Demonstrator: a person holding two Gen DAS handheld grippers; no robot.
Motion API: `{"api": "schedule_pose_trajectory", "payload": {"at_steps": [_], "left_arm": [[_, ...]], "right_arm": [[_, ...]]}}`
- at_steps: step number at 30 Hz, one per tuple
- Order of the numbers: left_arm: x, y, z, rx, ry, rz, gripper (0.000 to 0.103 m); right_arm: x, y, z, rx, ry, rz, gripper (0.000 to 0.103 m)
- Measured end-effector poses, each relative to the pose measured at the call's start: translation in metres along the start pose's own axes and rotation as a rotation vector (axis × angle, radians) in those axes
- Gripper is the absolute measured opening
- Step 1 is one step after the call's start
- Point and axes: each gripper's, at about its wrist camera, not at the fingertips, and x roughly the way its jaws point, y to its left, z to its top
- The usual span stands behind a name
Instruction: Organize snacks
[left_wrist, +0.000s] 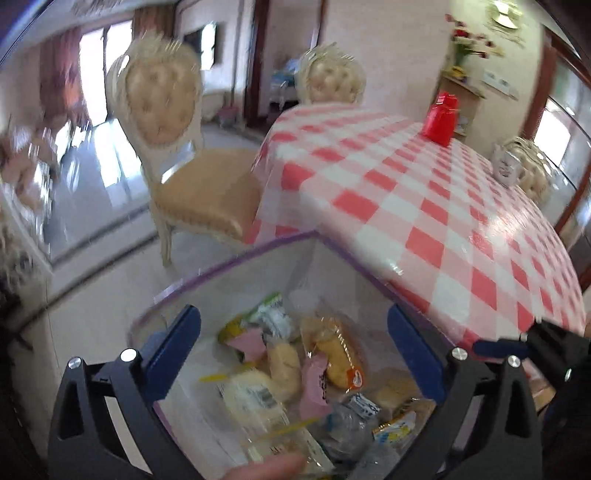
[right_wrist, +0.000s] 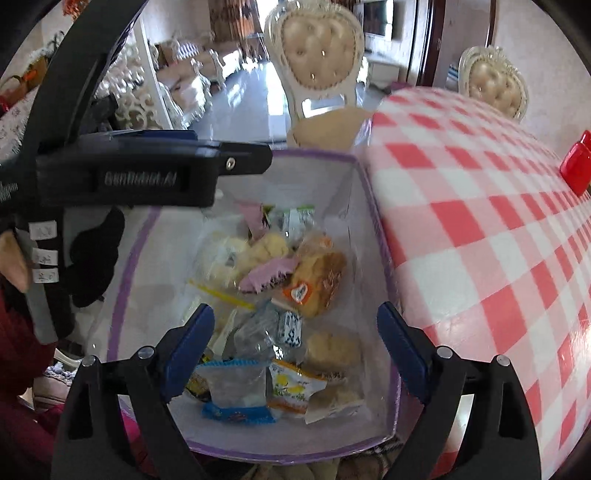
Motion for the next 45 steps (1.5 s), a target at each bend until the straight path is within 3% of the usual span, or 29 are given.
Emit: {"api": "schedule_pose_trajectory", "payload": {"at_steps": [6, 16, 45], "left_arm": [[0.032, 0.009, -0.01, -0.024, 0.144, 0.069, 0.101], [0.048, 0.008, -0.021, -0.021, 0.184, 0.085, 0.101], [0.053, -0.002, -0.026, 0.025, 0.206, 0.092, 0.101]], "right_arm": [[0.021, -0.004, -0.001, 0.034, 0.052, -0.09, 0.087], [0.023, -0.014, 0.0, 0.089, 0.021, -0.128, 0.087], [0.026, -0.012, -0.007, 0.099, 0.04, -0.116, 0.087]]}}
